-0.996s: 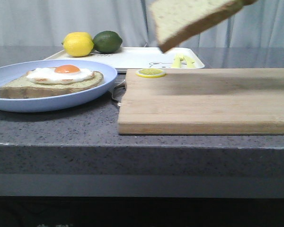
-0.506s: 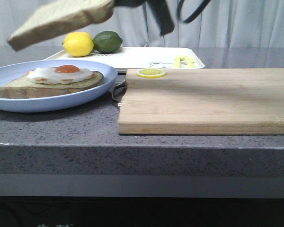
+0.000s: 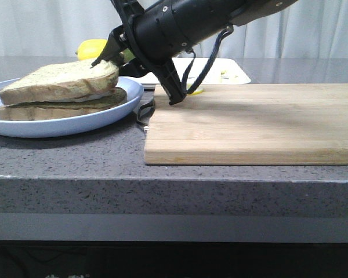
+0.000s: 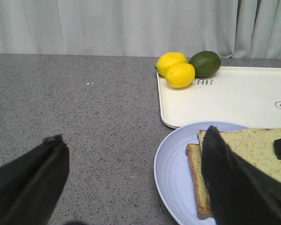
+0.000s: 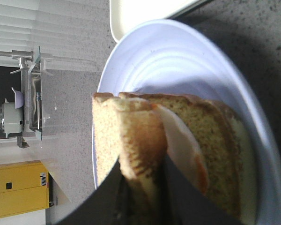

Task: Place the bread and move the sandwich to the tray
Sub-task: 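Lower the bread onto the egg, open the right gripper, withdraw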

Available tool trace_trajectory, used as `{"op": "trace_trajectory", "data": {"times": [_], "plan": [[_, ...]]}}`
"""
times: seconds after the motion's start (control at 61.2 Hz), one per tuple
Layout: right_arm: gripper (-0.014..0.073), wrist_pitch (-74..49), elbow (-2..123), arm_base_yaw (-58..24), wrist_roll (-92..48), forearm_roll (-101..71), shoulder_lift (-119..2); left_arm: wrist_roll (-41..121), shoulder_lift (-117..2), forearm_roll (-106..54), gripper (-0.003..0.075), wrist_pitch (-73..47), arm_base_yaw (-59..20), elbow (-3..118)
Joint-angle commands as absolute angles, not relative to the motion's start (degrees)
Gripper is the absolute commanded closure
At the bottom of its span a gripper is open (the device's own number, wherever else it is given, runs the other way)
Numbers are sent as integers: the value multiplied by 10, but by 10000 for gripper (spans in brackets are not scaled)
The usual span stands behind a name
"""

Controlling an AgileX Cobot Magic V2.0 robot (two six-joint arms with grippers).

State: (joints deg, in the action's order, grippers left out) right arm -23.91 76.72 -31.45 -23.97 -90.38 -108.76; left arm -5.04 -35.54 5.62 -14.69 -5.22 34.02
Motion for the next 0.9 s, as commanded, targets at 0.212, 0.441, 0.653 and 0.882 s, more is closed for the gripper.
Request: {"op": "trace_trajectory", "data": {"times": [0.212, 0.441, 0.653, 0.882], "plan": [[581, -259, 787, -316, -243, -922, -1060, -51, -358, 58, 156, -103, -58, 362], [336, -259, 787, -316, -243, -918, -1060, -51, -358, 58, 156, -103, -58, 362], [148, -250, 787, -316, -243, -913, -1060, -51, -358, 58, 156, -103, -58, 362], [139, -277, 786, -303, -243, -897, -1056, -51, -358, 58, 156, -103, -58, 362]]}}
